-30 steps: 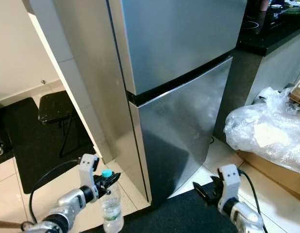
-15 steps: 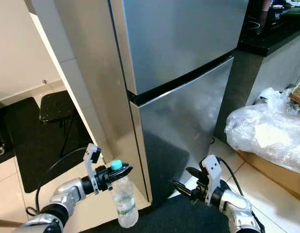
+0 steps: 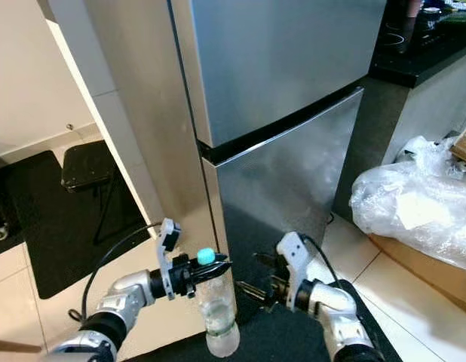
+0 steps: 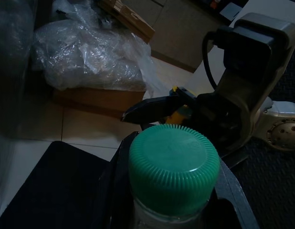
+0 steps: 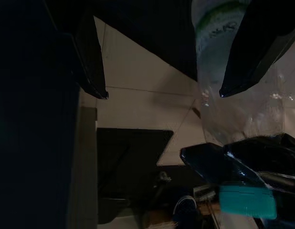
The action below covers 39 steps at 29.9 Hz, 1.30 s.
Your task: Restocking fridge
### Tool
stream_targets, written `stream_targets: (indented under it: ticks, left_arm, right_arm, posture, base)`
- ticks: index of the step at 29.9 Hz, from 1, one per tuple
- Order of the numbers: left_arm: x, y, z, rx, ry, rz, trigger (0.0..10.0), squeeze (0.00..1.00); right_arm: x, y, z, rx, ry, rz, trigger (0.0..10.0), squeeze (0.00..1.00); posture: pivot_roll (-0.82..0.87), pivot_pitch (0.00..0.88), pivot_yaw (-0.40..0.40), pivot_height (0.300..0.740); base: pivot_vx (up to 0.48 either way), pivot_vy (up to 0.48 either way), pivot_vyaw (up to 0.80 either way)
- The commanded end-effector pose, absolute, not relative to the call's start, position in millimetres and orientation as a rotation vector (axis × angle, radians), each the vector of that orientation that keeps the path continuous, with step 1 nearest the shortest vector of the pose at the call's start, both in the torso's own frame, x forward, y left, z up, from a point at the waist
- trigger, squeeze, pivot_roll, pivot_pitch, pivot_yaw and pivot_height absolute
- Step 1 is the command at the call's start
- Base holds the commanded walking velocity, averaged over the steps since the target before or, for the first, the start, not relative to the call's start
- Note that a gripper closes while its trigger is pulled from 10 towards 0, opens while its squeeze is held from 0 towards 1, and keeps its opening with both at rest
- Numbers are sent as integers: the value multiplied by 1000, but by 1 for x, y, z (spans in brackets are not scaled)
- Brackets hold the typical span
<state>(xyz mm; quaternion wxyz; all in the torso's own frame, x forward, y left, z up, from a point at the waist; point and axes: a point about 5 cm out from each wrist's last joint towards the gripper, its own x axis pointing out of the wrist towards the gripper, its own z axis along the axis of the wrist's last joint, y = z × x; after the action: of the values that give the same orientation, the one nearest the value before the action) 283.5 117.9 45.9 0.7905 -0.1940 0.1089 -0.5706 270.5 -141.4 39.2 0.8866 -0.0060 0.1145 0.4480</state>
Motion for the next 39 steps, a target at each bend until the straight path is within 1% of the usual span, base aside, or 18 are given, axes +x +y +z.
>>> stream_targets:
  ticks: [1, 5, 6, 10, 12, 14, 15, 18, 24, 27, 31, 32, 35, 39]
  left_arm:
    - [282, 114, 47, -419, 226, -1252, 10000, 0]
    - [282, 115, 48, -403, 224, -1244, 10000, 0]
    - [282, 119, 46, -378, 230, -1221, 10000, 0]
    - [282, 122, 44, -350, 244, -1197, 10000, 0]
    - [284, 128, 40, -323, 260, -1121, 10000, 0]
    - [284, 128, 40, -323, 260, -1121, 10000, 0]
    - [285, 131, 38, -314, 262, -1088, 10000, 0]
    - [286, 135, 36, -312, 256, -1018, 10000, 0]
    - [285, 137, 31, -302, 264, -946, 10000, 0]
    - [285, 135, 31, -307, 258, -940, 10000, 0]
    - [286, 133, 30, -307, 247, -914, 10000, 0]
    - [286, 133, 30, -307, 247, -914, 10000, 0]
    - [288, 137, 28, -272, 247, -843, 10000, 0]
    - [288, 141, 26, -233, 260, -806, 10000, 0]
  right_arm:
    - [275, -139, 42, -62, 232, 922, 10000, 0]
    - [277, -139, 42, -114, 244, 910, 10000, 0]
    - [279, -142, 41, -142, 252, 889, 10000, 0]
    - [280, -143, 40, -151, 260, 876, 10000, 0]
    - [283, -143, 33, -259, 312, 829, 10000, 0]
    - [283, -143, 33, -259, 312, 829, 10000, 0]
    - [285, -143, 30, -291, 326, 807, 10000, 0]
    - [288, -138, 27, -307, 338, 763, 10000, 0]
    - [290, -128, 20, -324, 371, 727, 10000, 0]
    - [289, -125, 17, -340, 386, 729, 10000, 0]
    - [289, -120, 11, -420, 418, 727, 10000, 0]
    - [289, -120, 11, -420, 418, 727, 10000, 0]
    - [287, -109, 12, -392, 395, 793, 10000, 0]
    - [285, -107, 12, -399, 387, 831, 10000, 0]
  posture:
    - [-49, 0, 45, 740]
    - [-44, 0, 39, 740]
    - [-41, 0, 35, 740]
    - [-41, 0, 35, 740]
    - [-34, 0, 26, 740]
    - [-34, 0, 26, 740]
    - [-34, 0, 26, 740]
    - [-27, 0, 16, 740]
    - [-24, 0, 4, 740]
    - [-22, 0, 1, 740]
    - [-18, 0, -1, 740]
    - [-18, 0, -1, 740]
    - [-15, 0, -2, 740]
    - [-14, 0, -2, 740]
  base:
    - [0, 0, 0]
    - [0, 0, 0]
    - [0, 0, 0]
    - [0, 0, 0]
    - [0, 0, 0]
    - [0, 0, 0]
    - [0, 0, 0]
    - [0, 0, 0]
    - [0, 0, 0]
    - [0, 0, 0]
    - [0, 0, 0]
    - [0, 0, 0]
    - [0, 0, 0]
    - [0, 0, 0]
